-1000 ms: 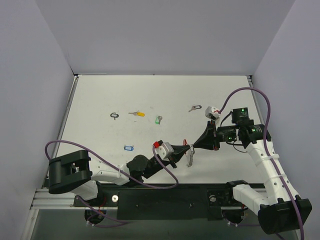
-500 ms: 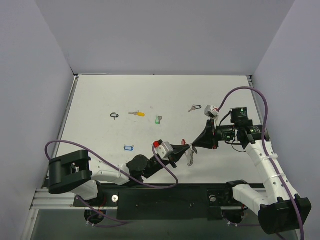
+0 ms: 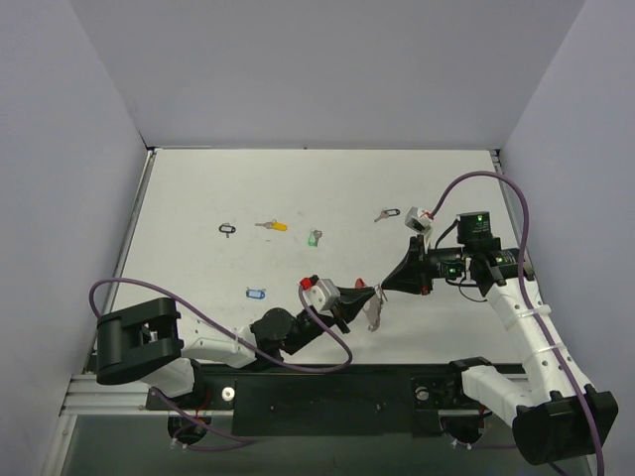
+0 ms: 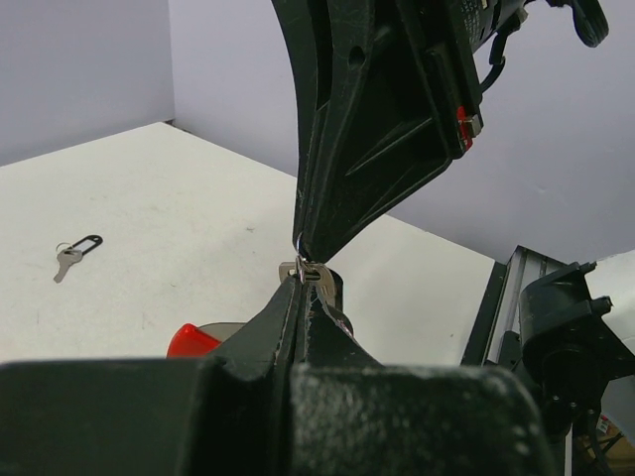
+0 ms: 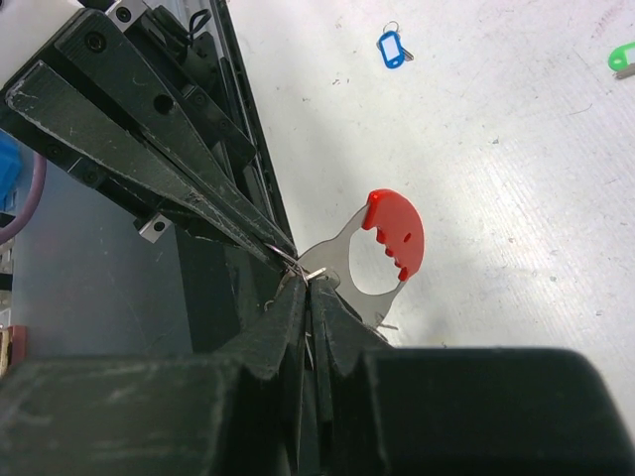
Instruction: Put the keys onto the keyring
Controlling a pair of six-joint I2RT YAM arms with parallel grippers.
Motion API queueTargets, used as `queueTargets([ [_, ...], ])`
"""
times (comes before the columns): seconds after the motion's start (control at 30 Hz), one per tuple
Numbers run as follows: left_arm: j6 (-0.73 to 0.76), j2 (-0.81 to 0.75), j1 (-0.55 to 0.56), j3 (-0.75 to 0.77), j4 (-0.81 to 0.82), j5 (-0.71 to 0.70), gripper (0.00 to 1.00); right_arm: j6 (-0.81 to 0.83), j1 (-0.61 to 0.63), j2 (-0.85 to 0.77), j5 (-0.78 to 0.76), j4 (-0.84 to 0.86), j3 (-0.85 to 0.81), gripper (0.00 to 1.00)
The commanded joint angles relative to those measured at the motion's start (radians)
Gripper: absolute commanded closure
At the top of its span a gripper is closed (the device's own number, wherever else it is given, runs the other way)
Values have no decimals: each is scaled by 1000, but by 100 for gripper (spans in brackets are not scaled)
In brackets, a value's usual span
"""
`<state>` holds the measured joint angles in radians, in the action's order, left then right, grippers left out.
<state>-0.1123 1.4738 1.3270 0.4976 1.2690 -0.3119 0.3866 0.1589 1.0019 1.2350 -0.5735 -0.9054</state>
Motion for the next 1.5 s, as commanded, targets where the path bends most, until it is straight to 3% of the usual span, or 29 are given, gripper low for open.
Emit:
queueTargets([
  [0.0,-32,-29,8,-5,191,17,100,-23,1,-5,0,66,13,100],
  [0.7,-18,-36,5,-16,253,-50,100,-57,8,6,6,104,33,100],
  [1.47,-98,-30,6,-7,311,-162,100,-49,13,10,-15,95,33,100],
])
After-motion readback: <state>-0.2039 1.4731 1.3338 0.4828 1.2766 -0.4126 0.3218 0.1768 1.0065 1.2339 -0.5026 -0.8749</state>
